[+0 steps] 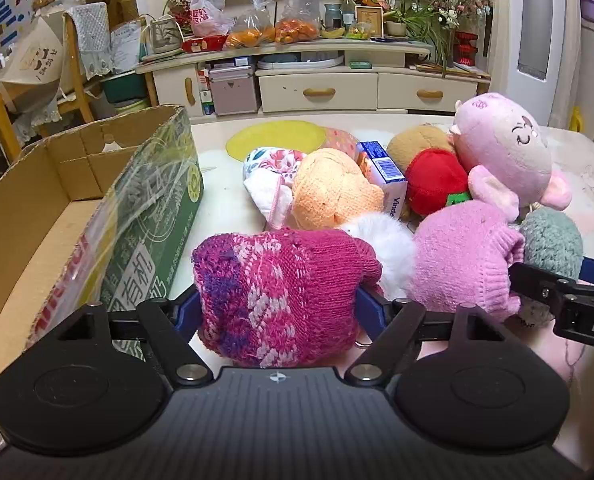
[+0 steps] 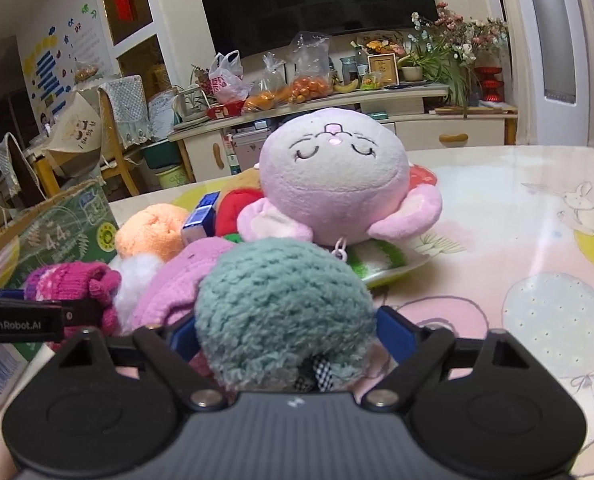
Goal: Organize soft objects
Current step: 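Lift the magenta hat with left tool while right tool lifts the teal ball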
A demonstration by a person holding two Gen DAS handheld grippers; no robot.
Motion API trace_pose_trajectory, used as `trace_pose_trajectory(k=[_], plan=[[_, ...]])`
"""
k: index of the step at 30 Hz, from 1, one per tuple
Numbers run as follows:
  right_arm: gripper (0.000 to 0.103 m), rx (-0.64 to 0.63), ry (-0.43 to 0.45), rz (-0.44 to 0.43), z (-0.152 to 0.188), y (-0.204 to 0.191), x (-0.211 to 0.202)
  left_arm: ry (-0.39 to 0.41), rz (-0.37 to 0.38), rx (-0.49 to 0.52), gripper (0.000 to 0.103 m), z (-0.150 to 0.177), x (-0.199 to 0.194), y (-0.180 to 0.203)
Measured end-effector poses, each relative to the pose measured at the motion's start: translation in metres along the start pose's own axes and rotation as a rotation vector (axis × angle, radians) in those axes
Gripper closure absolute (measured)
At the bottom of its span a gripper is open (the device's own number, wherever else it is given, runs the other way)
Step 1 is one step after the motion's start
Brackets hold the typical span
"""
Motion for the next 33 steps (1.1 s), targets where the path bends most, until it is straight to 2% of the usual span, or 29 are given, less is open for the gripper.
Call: trace_pose_trajectory(k=[3,11,20,25,29,33], plan=[[0.028,-0.014,0.004,0.002,0.000,-0.002,-0.004,0.012,0.012,-0.007,0.011,-0.002,-0.006,-0.003],[0.031,-0.026,0.012,0.038,0.003,0.000,-0.016,0.065,0.062,-0.017,0.011,-0.012,-0.027,-0.005],[0.031,0.142,0.001,0.017,-0.005,0.016,-0.038,0.097,0.122,-0.020,0.011,-0.011,-0.035,0.002],[0.031,0.194,0.014,0.009,-0.006,0.020,-0.051,0.078,0.156,-0.014,0.011,-0.007,-0.033,0.007],[0.031,0.145,0.029,0.074,-0.006,0.021,-0.056,0.084,0.168,-0.013,0.011,-0.005,-0.037,0.009],[0.031,0.142,0.045,0.075,-0.009,0.020,-0.064,0.099,0.171,-0.016,0.011,-0.006,-0.043,0.006]])
Point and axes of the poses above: each gripper's, at about its wrist camera, not at the fingertips, and x roughly the way its jaws point, y to its right, z to its underside, the point moved 7 cm from there along x, roughly the way its jaws point, and after that the axes turned 12 degrees about z, right-handed, at the moved point
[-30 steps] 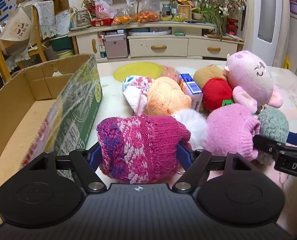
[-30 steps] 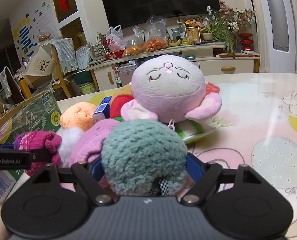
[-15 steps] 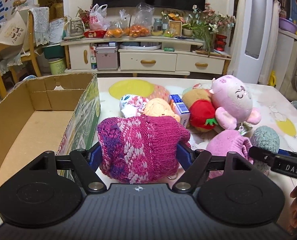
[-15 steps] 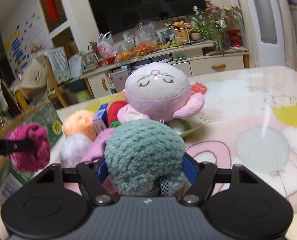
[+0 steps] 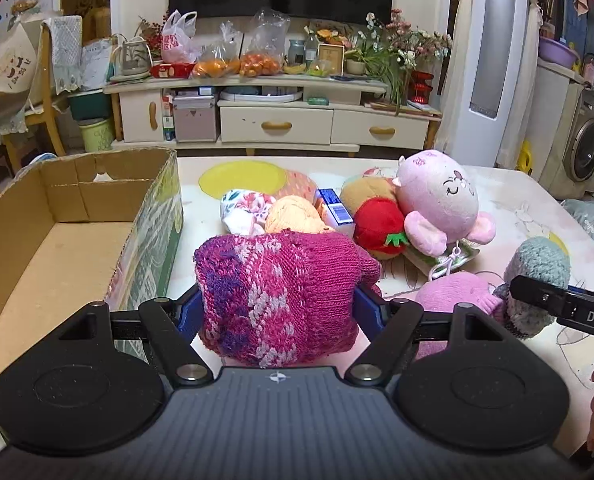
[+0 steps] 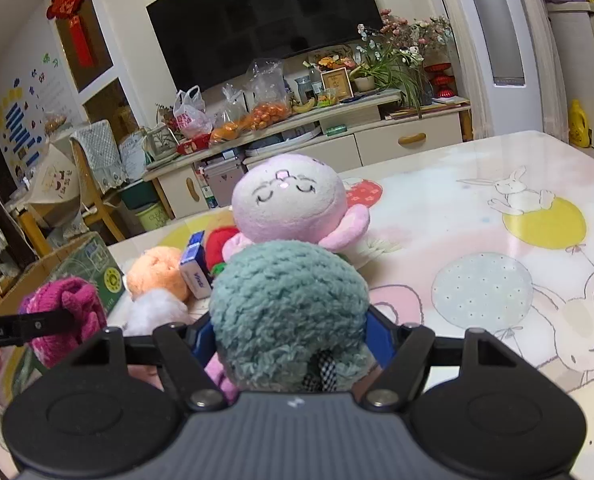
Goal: Organize soft objects
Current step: 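Lift the magenta hat with left tool while right tool lifts the teal ball, then lower both held items into the cardboard box and open both tools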
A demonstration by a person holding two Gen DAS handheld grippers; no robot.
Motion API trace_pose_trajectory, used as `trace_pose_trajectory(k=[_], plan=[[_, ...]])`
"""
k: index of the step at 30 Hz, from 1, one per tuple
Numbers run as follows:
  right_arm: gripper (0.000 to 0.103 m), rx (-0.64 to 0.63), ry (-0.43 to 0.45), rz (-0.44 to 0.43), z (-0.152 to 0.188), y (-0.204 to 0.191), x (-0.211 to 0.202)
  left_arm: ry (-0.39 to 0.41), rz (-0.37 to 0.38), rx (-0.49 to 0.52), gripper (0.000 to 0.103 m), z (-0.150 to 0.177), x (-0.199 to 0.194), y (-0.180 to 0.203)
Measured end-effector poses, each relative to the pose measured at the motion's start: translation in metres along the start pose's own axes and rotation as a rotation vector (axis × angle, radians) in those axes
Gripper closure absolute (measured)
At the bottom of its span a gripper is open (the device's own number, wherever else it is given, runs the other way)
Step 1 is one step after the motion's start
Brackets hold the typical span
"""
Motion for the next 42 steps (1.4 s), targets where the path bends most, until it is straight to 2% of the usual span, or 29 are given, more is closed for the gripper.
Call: trace_pose_trajectory(k=[5,10,16,20,27,32,40,42], plan=[[0.031,-0.051,0.025,-0.002,-0.010,-0.013,-0.011,0.025,0.002,0.001,0.011,-0.005,-0.008,-0.002],[0.031,-0.087,0.041,-0.039,-0.023,-0.036,-0.022,0.072,-0.021,0.013,0.010,-0.017,-0.022,-0.006],[0.031,-0.154,0.046,-0.141,-0.035,-0.086,-0.031,0.131,-0.065,-0.005,0.010,-0.030,-0.045,-0.027],[0.031,-0.195,0.056,-0.228,-0.040,-0.130,-0.036,0.160,-0.130,-0.040,0.010,-0.033,-0.056,-0.054],[0.030,-0.278,0.074,-0.395,-0.043,-0.212,-0.038,0.154,-0.259,-0.164,0.010,-0.029,-0.067,-0.114],[0.030,-0.353,0.081,-0.502,-0.031,-0.262,-0.039,0.133,-0.338,-0.240,0.010,-0.025,-0.072,-0.147],[0.030,-0.447,0.040,-0.581,0.001,-0.312,-0.029,0.105,-0.390,-0.308,0.009,-0.023,-0.079,-0.175],[0.026,-0.469,0.036,-0.591,0.009,-0.320,-0.029,0.093,-0.407,-0.314,0.008,-0.021,-0.079,-0.172]])
Point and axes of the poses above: each gripper's, at about its wrist camera, not at the fingertips, and x roughly the way its jaws point, y to its right, z to its underside, the point moved 7 cm from there along x, roughly the way its jaws point, and after that the axes turned 12 degrees about z, right-handed, at the moved point
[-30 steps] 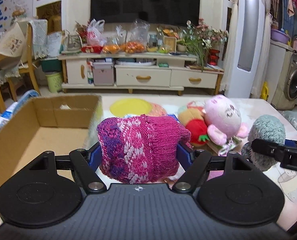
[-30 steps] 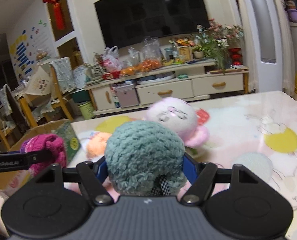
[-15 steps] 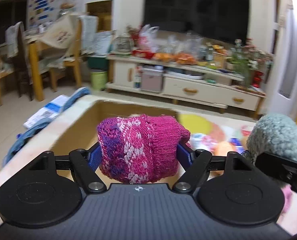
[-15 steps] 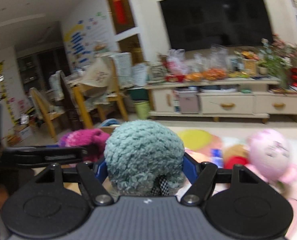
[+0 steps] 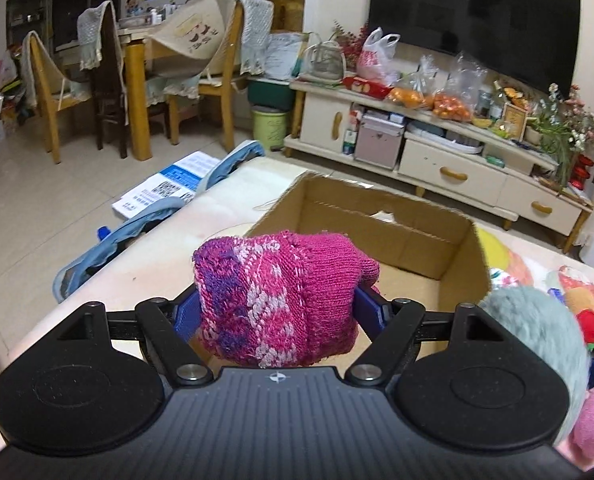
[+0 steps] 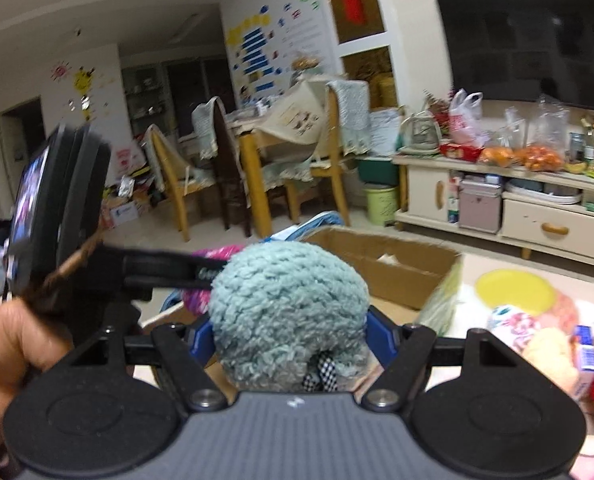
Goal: Organize soft objects
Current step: 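Lower both held items into the cardboard box and open both tools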
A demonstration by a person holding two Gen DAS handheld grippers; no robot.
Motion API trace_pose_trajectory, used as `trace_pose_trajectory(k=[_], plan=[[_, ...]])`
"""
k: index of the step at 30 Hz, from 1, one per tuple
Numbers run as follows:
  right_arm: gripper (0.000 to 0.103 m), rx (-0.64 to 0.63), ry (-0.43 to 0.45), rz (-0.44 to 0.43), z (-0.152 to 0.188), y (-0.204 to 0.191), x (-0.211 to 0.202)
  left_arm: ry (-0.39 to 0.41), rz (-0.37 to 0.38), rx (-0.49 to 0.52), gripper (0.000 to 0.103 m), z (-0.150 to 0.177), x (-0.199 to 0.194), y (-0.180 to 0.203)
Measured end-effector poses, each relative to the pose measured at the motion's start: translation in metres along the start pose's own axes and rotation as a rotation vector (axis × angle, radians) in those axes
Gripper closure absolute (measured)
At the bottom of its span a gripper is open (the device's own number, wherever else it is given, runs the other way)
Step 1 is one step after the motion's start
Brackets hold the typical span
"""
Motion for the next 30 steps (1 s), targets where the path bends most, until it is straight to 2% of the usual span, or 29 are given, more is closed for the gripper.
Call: trace_pose_trajectory(k=[5,6,8,11,22,30], plan=[[0.013,-0.013,-0.013,-0.038,0.007,-0.011,-0.001,0.007,-0.028,-0.010,0.000,0.000,-0.002,0.001],[0.008,-0.013,-0.011,-0.036,0.009,-0.011,-0.004,0.017,-0.038,-0.002,0.000,-0.002,-0.002,0.001],[0.005,-0.013,0.003,-0.017,0.010,-0.011,-0.009,0.039,-0.051,0.015,0.000,-0.002,-0.007,0.007],[0.005,-0.003,0.013,0.009,0.011,-0.007,-0.018,0.041,-0.041,0.026,0.000,-0.001,-0.007,0.011],[0.003,0.085,0.040,0.186,0.017,0.039,-0.042,0.036,0.022,0.073,0.000,0.003,-0.002,0.027],[0.003,0.120,0.041,0.232,0.024,0.061,-0.054,0.019,0.051,0.149,0.000,0.010,-0.001,0.036]])
Point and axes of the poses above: each gripper's, at about its wrist camera, not at the fingertips, and x roughly the way its jaws point, y to its right, z to its underside, the point moved 7 cm from there along x, roughly the way its jaws point, and after that the axes turned 12 degrees about z, right-handed, at the moved point
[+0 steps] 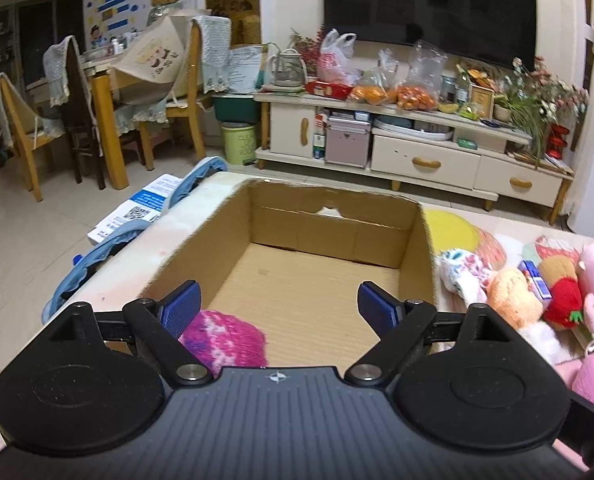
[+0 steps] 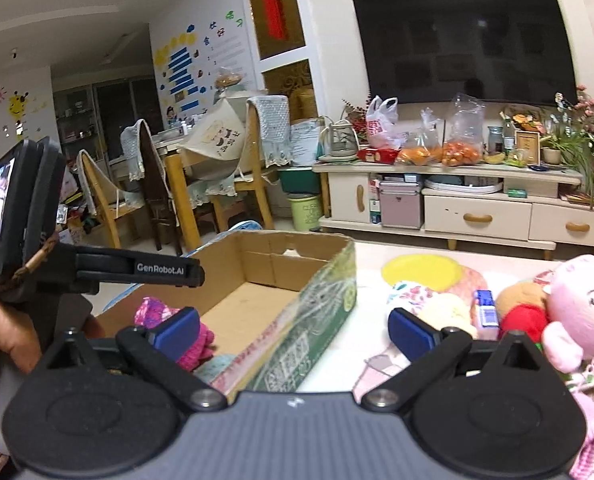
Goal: Organize soft objects
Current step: 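Lower both held items into the cardboard box and open both tools, then move both open tools back over the remaining soft toys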
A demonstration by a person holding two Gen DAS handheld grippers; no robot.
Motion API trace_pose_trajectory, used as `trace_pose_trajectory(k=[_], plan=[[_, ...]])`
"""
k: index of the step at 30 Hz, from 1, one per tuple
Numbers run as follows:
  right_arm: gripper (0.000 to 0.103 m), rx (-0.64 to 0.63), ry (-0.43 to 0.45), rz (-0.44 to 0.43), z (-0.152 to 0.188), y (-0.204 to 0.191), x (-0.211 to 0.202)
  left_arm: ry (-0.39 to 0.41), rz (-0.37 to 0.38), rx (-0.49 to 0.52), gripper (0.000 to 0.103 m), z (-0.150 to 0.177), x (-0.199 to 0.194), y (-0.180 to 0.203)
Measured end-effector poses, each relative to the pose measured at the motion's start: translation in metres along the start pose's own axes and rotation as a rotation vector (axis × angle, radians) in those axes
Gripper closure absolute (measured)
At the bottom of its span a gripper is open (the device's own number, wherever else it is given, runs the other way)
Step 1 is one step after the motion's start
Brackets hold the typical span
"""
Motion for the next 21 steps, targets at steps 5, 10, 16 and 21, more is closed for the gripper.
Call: trace_pose_trajectory(k=[5,10,16,21], plan=[[0.003,0.001,0.003,0.019,0.003,0.009,-0.005,-0.008,0.019,0.044,0.000,0.001,-0.001,0.006],[0.003,0.011,-0.001,0.031,0.007,0.019,-0.009,-0.016,0.041,0.079,0.000,0.004,-0.001,0.010],[0.003,0.031,-0.012,0.052,0.011,0.034,-0.012,-0.019,0.067,0.126,0.000,0.005,-0.003,0.010],[0.003,0.042,-0.014,0.065,0.014,0.045,-0.016,-0.022,0.081,0.152,0.000,0.008,-0.004,0.009]])
Point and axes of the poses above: each gripper's, at about its wrist camera, not at the fingertips, and x roughly the way its jaws point, y to its right, z to its underside, the point moved 7 cm from there along x, roughly the way its jaws point, and after that the axes turned 12 degrees about z, right-handed, at the moved point
